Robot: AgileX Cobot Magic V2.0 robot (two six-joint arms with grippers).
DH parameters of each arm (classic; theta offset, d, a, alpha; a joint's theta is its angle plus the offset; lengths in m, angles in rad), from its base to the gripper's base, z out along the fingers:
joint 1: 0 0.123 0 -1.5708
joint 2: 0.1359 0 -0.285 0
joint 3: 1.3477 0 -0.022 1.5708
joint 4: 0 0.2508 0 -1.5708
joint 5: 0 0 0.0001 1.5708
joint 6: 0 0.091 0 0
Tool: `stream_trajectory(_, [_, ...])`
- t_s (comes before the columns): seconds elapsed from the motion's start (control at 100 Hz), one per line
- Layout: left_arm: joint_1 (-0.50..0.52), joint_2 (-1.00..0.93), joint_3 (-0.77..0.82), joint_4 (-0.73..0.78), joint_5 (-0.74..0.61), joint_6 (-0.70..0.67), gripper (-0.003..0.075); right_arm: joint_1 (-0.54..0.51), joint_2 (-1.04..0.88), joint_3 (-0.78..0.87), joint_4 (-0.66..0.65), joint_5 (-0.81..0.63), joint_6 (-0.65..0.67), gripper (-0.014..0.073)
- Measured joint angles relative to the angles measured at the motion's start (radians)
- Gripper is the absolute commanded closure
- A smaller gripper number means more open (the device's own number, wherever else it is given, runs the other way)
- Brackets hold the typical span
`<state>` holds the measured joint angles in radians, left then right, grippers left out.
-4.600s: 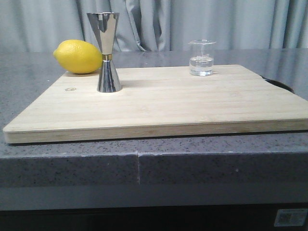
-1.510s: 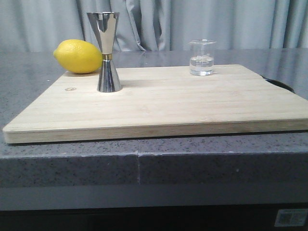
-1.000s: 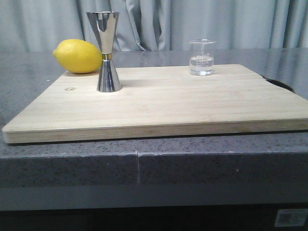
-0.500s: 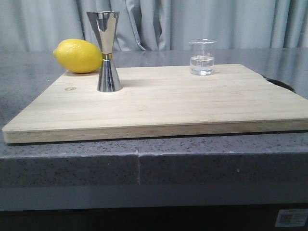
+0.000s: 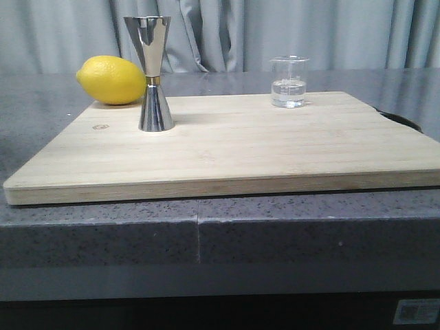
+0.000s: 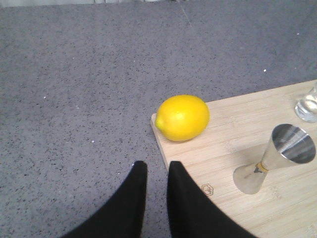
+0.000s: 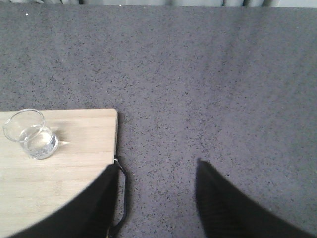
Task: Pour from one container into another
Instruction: 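Move the left gripper toward the steel jigger beside the lemon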
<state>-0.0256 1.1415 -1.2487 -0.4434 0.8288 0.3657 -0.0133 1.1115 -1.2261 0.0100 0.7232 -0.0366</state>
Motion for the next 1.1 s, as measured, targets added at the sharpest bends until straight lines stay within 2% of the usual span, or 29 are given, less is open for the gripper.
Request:
stream_trajectory(0.02, [0.000, 0.000, 0.000, -0.003, 0.000, 0.007, 0.0388, 0.000, 0.000, 0.000, 0.000, -0.002, 0.000, -0.0001])
stream_trajectory(0.03, [0.000, 0.000, 0.000, -0.006, 0.000, 0.013, 0.0388, 0.000, 0.000, 0.000, 0.000, -0.002, 0.000, -0.0013])
stream_trajectory(0.08, [0.000, 0.000, 0.000, -0.025, -0.002, 0.033, 0.0279, 0.000, 0.000, 0.000, 0.000, -0.007, 0.000, -0.0080])
stream_trajectory(0.13, [0.000, 0.000, 0.000, -0.046, -0.005, 0.052, 0.0148, 0.000, 0.000, 0.000, 0.000, -0.012, 0.000, -0.0071])
stream_trajectory(0.18, [0.000, 0.000, 0.000, -0.061, -0.010, 0.068, 0.0052, 0.000, 0.000, 0.000, -0.002, -0.016, 0.000, -0.0063])
stream_trajectory(0.23, [0.000, 0.000, 0.000, -0.069, -0.020, 0.079, 0.0001, 0.000, 0.000, 0.000, -0.002, -0.018, 0.000, -0.0064])
stream_trajectory(0.4, [0.000, 0.000, 0.000, -0.082, -0.074, 0.086, 0.0062, 0.000, 0.000, 0.000, -0.010, -0.024, 0.000, -0.0063])
stream_trajectory(0.54, [0.000, 0.003, 0.000, -0.154, -0.106, 0.126, 0.0071, 0.000, 0.000, 0.000, -0.010, -0.030, 0.000, -0.0063])
stream_trajectory(0.83, [-0.002, 0.088, -0.001, -0.325, -0.103, 0.620, 0.0080, 0.000, 0.013, 0.000, -0.017, -0.049, 0.000, -0.0063])
stream_trajectory(0.99, [-0.002, 0.198, -0.001, -0.494, 0.011, 0.915, 0.0080, 0.000, 0.034, 0.000, -0.017, -0.049, 0.000, -0.0063])
stream_trajectory(1.1, [-0.002, 0.295, -0.001, -0.580, 0.109, 1.042, 0.0080, 0.000, 0.040, 0.000, -0.019, -0.049, 0.000, -0.0063])
